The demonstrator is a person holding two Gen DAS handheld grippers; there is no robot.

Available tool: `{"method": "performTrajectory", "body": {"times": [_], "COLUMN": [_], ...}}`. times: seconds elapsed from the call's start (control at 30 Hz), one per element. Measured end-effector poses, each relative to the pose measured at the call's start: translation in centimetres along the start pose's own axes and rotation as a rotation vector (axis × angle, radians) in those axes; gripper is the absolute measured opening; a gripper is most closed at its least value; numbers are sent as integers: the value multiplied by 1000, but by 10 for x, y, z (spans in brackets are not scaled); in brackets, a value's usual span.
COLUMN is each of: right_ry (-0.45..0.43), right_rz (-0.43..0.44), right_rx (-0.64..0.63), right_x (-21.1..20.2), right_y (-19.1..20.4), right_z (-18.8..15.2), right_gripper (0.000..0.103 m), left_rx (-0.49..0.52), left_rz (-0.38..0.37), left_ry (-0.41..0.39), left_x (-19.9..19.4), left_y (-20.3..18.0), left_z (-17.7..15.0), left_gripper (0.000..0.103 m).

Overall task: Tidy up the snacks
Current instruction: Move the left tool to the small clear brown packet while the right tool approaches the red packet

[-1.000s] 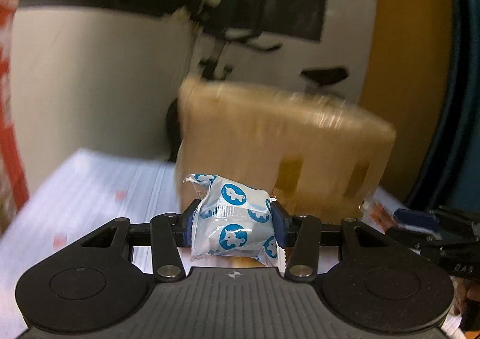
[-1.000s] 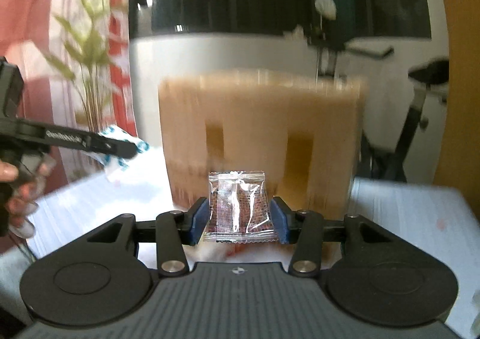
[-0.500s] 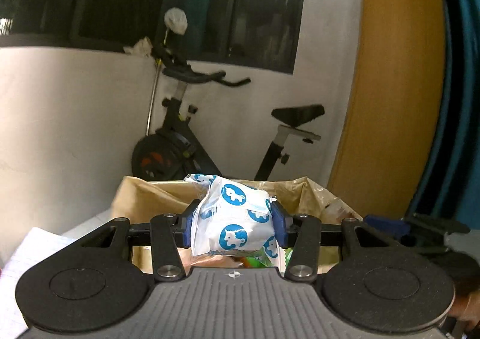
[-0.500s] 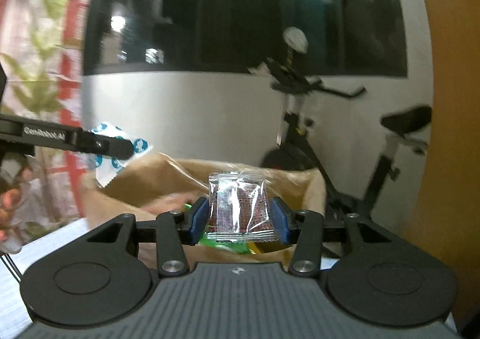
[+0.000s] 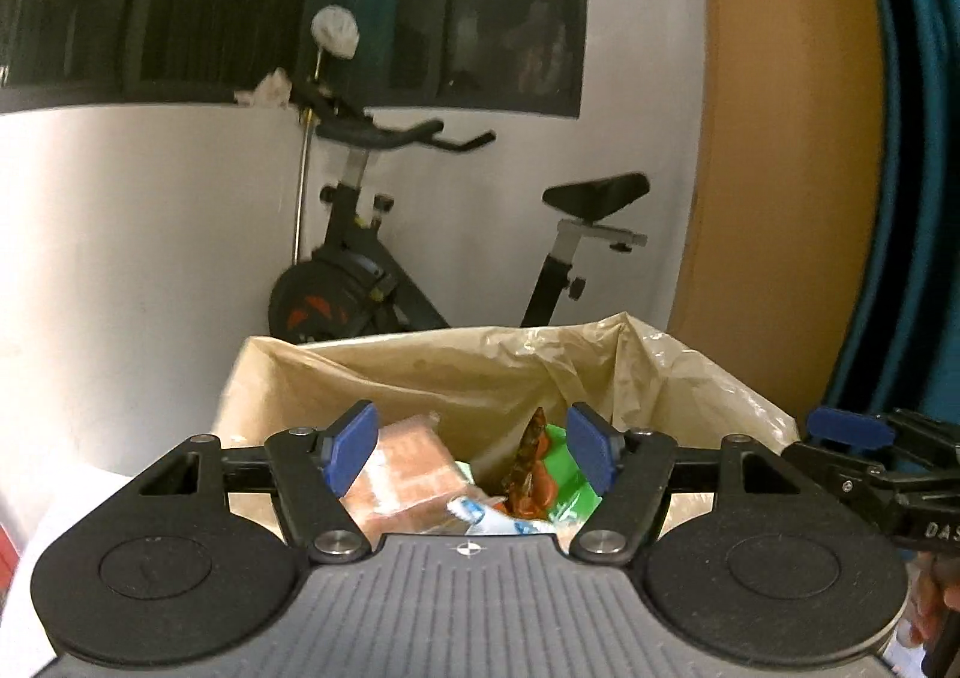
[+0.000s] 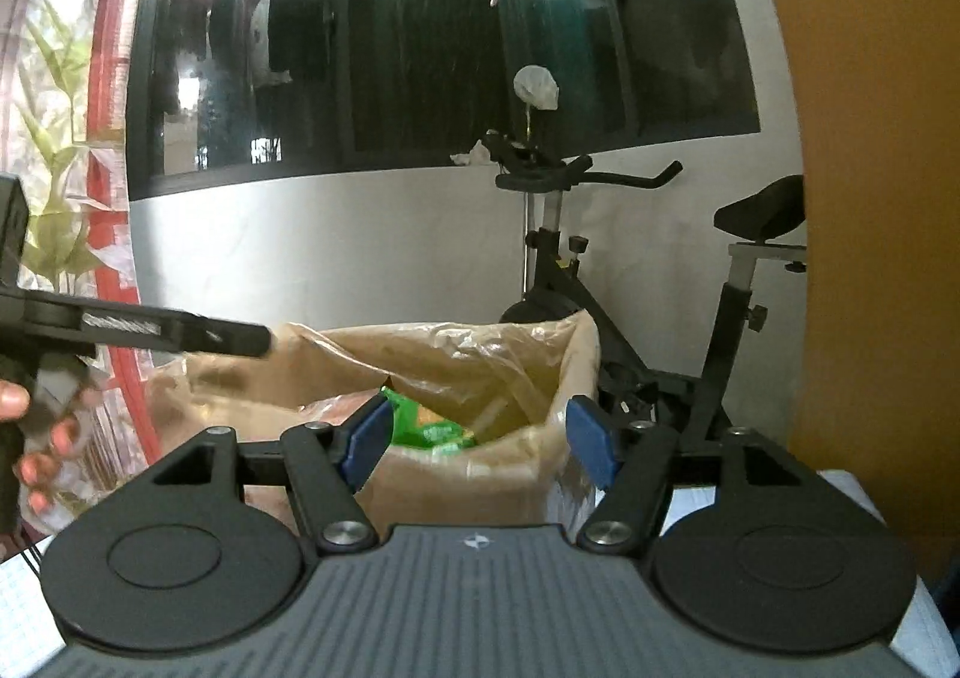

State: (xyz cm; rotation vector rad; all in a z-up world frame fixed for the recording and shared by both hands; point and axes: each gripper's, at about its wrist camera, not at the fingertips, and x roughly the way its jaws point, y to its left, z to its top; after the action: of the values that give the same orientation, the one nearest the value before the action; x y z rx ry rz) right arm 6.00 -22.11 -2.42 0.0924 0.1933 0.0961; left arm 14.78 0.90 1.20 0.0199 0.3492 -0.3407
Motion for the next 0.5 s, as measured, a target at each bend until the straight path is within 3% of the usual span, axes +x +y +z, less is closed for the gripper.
{"method": "performTrajectory", "body": {"times": [0.23, 0.37, 0.5], "right_ry": [30, 100, 183], "right_rz": [-27, -27, 2], "right_rx": [33, 41, 80], "right_x": [-33, -34, -23], "right_y": [0, 6, 12], "right_z": [-34, -58, -83], "right_gripper": [67, 67, 67], "left_rx": [8, -58, -100], "left_rz": [-5, -6, -17], "left_ry": [-16, 59, 153], "left_x": [-56, -65, -54], "left_y": [19, 32, 38], "left_z": [-27, -54, -87], "left_gripper": [71, 70, 55]}}
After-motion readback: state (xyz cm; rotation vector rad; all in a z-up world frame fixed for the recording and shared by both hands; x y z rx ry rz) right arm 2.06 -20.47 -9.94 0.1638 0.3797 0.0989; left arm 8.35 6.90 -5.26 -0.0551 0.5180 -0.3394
